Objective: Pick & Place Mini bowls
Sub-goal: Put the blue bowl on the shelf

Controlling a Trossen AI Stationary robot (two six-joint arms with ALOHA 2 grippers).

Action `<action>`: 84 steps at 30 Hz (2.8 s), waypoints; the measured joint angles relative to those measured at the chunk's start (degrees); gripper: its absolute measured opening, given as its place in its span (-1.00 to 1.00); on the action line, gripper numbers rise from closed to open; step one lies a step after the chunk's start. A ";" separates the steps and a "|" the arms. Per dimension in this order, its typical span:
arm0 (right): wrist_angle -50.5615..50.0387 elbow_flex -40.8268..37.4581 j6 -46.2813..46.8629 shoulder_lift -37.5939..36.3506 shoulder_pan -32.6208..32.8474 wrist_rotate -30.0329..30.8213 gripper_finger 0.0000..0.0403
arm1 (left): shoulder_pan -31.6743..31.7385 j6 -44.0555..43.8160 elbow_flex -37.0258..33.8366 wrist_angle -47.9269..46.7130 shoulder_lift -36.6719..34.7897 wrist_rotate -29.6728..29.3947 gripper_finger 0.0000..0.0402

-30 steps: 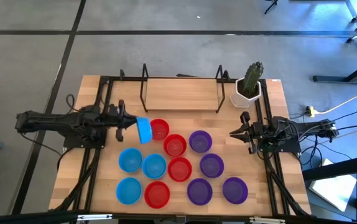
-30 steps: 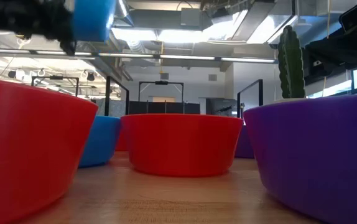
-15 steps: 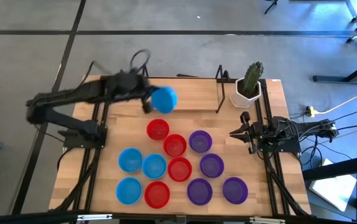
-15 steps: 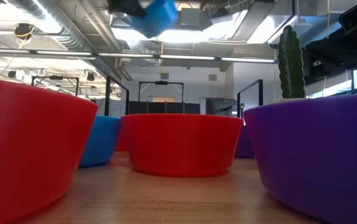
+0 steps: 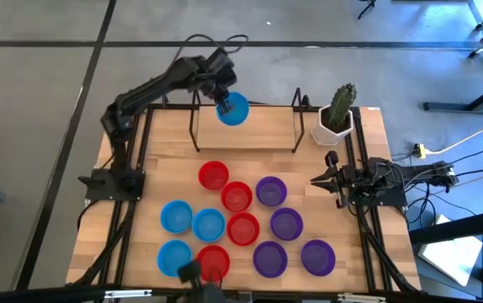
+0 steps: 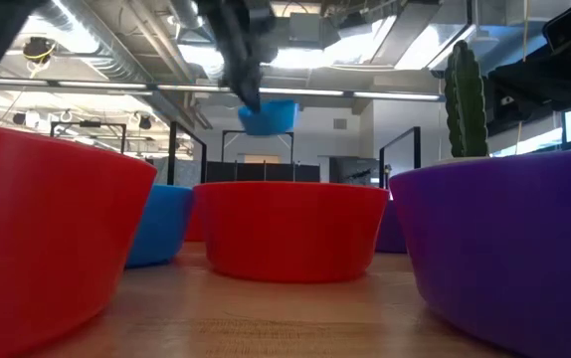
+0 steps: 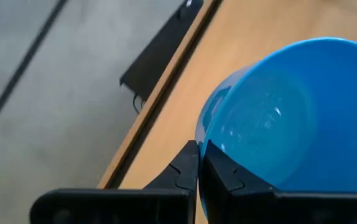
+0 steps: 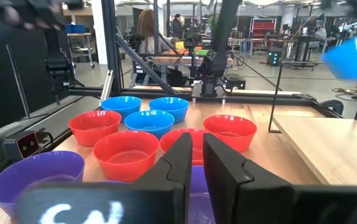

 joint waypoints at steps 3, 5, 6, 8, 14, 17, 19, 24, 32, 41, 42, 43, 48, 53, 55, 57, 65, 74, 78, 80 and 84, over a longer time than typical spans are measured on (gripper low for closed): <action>0.00 0.00 -2.37 -0.01 0.00 0.01 -0.79 | 4.16 1.03 0.08 -0.97 3.77 3.99 -0.99; 0.01 0.00 -2.69 -0.01 0.00 0.01 -0.79 | 6.29 1.08 0.08 -2.73 5.96 6.42 -0.98; -0.01 0.00 -2.65 0.00 -0.01 0.01 -0.79 | 7.03 1.18 0.08 -3.61 6.86 7.43 -0.98; -0.01 0.00 -2.59 0.01 -0.01 0.01 -0.79 | 8.04 2.24 -0.10 -4.97 8.31 8.62 -0.98; -0.01 0.00 -2.66 -0.01 0.01 0.01 -0.79 | 8.38 5.38 -0.12 -4.82 11.83 9.50 -0.98; -0.01 0.00 -2.66 0.01 0.01 0.01 -0.79 | 8.38 6.55 -0.12 -4.91 13.24 10.10 -0.98; -0.01 0.00 -2.66 0.01 0.00 0.01 -0.79 | 8.36 7.91 -0.12 -4.94 13.96 11.09 -0.98; -0.01 0.00 -2.67 -0.01 0.01 0.01 -0.79 | 8.32 11.28 -0.13 -4.93 14.87 12.70 -0.98; -0.01 0.00 -2.68 -0.02 0.01 0.01 -0.79 | 7.84 16.47 -0.16 -5.76 15.01 12.62 -0.98; -0.01 0.00 -2.52 -0.01 0.01 0.01 -0.79 | 7.35 22.89 -0.16 -7.09 15.49 12.26 -0.98; -0.01 0.00 -2.50 -0.01 0.02 0.02 -0.79 | 7.35 22.91 -0.16 -7.21 15.49 12.23 -0.98; -0.01 0.00 -2.50 0.01 -0.01 0.01 -0.79 | 7.47 22.76 -0.16 -7.21 15.52 12.16 -0.98; -0.01 0.00 -2.50 0.00 -0.01 0.01 -0.79 | 7.97 21.15 -0.16 -7.19 15.78 11.87 -0.98; -0.01 0.00 -2.04 -0.01 -0.01 0.01 -0.79 | 7.95 19.34 -0.16 -4.93 15.80 10.35 -0.98; -0.01 0.00 -2.04 0.00 0.00 0.01 -0.79 | 7.95 18.37 -0.16 -4.23 15.78 9.13 -0.98; -0.01 0.00 -2.04 0.01 0.01 0.01 -0.79 | 7.95 18.33 -0.16 -4.54 15.80 8.53 -0.98; -0.01 0.00 -2.05 -0.01 0.01 0.01 -0.79 | 7.95 17.50 -0.16 -4.58 15.80 8.48 -0.98; -0.01 0.00 -2.07 -0.02 -0.01 0.01 -0.79 | 7.77 16.63 -0.02 -5.03 19.07 5.83 -0.98; -0.01 0.00 -2.07 -0.02 0.02 0.03 -0.79 | 7.95 16.30 0.06 -4.95 19.62 5.67 -0.91; -0.01 0.00 -2.16 0.00 0.01 0.01 -0.79 | 7.79 16.28 -0.01 -4.70 19.60 5.09 -0.84; -0.01 0.00 -2.26 0.00 0.00 0.01 -0.79 | 7.52 16.12 -0.38 -5.28 19.19 3.88 -0.64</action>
